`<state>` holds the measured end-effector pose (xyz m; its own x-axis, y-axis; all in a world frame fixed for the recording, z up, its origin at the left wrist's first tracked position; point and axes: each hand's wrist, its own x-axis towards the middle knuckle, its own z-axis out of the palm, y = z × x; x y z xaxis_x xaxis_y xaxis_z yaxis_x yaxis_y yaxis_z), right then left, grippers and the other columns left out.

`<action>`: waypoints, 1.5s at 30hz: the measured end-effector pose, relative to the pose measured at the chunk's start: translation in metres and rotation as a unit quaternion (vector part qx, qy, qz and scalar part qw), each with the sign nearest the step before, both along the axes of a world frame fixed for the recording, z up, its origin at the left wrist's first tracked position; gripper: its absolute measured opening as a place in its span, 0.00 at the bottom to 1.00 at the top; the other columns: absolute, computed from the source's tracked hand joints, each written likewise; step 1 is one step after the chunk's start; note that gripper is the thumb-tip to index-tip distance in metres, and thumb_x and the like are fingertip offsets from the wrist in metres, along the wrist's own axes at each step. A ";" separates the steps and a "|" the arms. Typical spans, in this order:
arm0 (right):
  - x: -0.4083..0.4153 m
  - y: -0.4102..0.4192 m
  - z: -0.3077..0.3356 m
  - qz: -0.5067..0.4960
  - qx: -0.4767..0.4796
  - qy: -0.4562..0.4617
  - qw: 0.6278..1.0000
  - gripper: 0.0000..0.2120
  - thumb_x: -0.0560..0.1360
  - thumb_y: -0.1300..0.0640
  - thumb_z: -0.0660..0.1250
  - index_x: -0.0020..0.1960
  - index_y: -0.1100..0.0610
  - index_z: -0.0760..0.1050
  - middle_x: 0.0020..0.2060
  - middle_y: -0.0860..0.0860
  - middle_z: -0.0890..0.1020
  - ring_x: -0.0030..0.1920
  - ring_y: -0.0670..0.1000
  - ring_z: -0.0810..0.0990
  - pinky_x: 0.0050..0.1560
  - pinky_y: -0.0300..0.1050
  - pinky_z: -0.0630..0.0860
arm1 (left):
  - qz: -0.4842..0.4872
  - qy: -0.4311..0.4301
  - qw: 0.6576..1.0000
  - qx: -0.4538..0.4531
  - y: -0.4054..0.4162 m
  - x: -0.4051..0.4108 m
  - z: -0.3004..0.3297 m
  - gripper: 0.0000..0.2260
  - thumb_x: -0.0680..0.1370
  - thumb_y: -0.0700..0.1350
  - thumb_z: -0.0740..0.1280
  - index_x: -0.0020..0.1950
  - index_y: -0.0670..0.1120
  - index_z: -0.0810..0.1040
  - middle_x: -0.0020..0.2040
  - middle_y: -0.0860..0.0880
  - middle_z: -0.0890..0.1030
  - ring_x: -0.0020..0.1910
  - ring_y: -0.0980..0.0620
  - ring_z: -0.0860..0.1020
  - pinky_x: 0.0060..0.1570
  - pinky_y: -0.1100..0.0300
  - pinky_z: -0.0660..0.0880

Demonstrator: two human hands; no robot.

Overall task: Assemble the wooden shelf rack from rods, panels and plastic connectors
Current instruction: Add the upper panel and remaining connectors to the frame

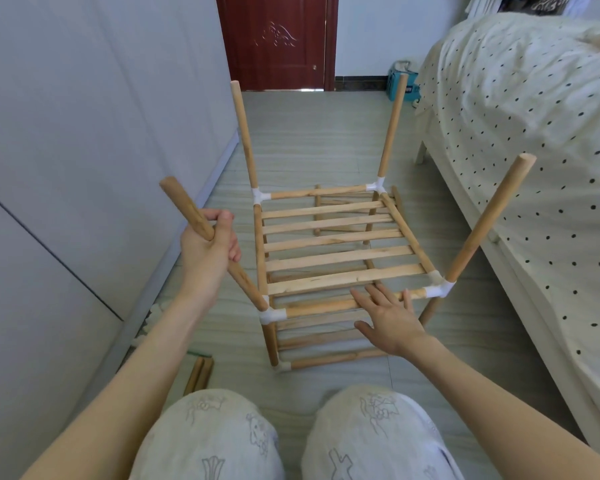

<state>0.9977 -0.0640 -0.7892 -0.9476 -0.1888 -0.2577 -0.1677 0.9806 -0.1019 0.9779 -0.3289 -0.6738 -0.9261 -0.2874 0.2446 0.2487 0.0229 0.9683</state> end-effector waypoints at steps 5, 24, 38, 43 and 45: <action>-0.001 -0.006 -0.007 0.015 0.032 0.054 0.998 0.21 0.81 0.44 0.47 0.72 0.46 0.61 0.62 0.51 0.72 0.66 0.55 0.64 0.70 0.53 0.52 | -0.101 0.007 0.991 -0.093 0.026 0.011 -0.003 0.06 0.81 0.40 0.60 0.43 0.46 0.69 0.22 0.55 0.67 0.22 0.59 0.66 0.25 0.65 0.67; -0.016 -0.008 -0.028 0.068 0.006 0.140 0.988 0.20 0.77 0.35 0.49 0.47 0.50 0.68 0.42 0.46 0.79 0.42 0.49 0.78 0.36 0.41 0.64 | -0.033 0.020 0.999 -0.011 0.020 -0.021 -0.022 0.07 0.80 0.40 0.60 0.42 0.45 0.70 0.22 0.55 0.65 0.20 0.58 0.62 0.22 0.67 0.61; -0.027 0.019 -0.015 0.056 0.022 0.085 0.995 0.21 0.78 0.37 0.47 0.59 0.46 0.71 0.58 0.45 0.74 0.63 0.48 0.67 0.64 0.50 0.55 | -0.138 -0.027 0.974 -0.179 0.028 0.006 -0.021 0.03 0.78 0.44 0.64 0.48 0.52 0.74 0.41 0.54 0.76 0.41 0.63 0.75 0.45 0.72 0.72; -0.021 0.047 -0.005 -0.020 0.032 0.079 0.996 0.25 0.78 0.37 0.48 0.73 0.42 0.58 0.73 0.49 0.62 0.75 0.50 0.52 0.73 0.57 0.44 | -0.303 -0.100 0.865 -0.387 0.018 0.025 -0.042 0.16 0.78 0.42 0.65 0.65 0.39 0.73 0.65 0.47 0.74 0.64 0.55 0.72 0.56 0.77 0.62; -0.020 0.054 0.001 -0.113 -0.006 0.076 0.991 0.26 0.78 0.38 0.51 0.74 0.44 0.57 0.75 0.53 0.56 0.76 0.53 0.48 0.73 0.56 0.45 | -0.373 -0.132 0.816 -0.421 0.022 0.026 -0.050 0.22 0.79 0.41 0.63 0.72 0.42 0.64 0.71 0.49 0.67 0.69 0.57 0.65 0.59 0.79 0.58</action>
